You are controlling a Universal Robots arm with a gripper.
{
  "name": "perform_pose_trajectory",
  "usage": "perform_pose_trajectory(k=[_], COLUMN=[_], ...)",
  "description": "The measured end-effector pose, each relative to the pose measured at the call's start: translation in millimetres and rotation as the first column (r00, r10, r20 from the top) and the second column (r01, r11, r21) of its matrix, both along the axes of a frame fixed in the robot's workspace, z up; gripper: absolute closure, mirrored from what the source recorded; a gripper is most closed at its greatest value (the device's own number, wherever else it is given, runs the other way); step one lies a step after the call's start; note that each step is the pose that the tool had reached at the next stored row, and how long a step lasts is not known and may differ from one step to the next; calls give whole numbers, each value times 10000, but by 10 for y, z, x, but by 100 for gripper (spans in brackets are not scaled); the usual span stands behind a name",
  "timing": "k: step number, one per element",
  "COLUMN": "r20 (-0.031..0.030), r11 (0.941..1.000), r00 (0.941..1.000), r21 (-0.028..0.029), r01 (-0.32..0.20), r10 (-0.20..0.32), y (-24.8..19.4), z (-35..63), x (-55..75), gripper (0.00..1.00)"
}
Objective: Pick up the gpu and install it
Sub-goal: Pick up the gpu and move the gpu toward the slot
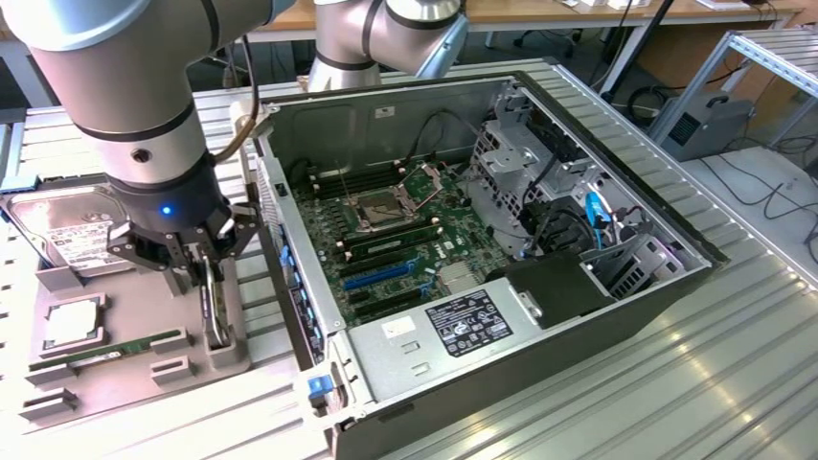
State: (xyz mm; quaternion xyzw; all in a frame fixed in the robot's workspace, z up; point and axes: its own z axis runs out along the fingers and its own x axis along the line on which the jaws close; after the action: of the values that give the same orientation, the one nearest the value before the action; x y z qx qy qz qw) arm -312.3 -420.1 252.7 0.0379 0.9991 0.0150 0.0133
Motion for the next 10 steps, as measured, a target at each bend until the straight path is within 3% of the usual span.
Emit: perform_pose_trajectory(k=[10], r20=[1], r11=[10000], r00=[10000], r21=[1], r01=[0], r10=[0], y=[0], z=[31], x=[0], gripper=[73])
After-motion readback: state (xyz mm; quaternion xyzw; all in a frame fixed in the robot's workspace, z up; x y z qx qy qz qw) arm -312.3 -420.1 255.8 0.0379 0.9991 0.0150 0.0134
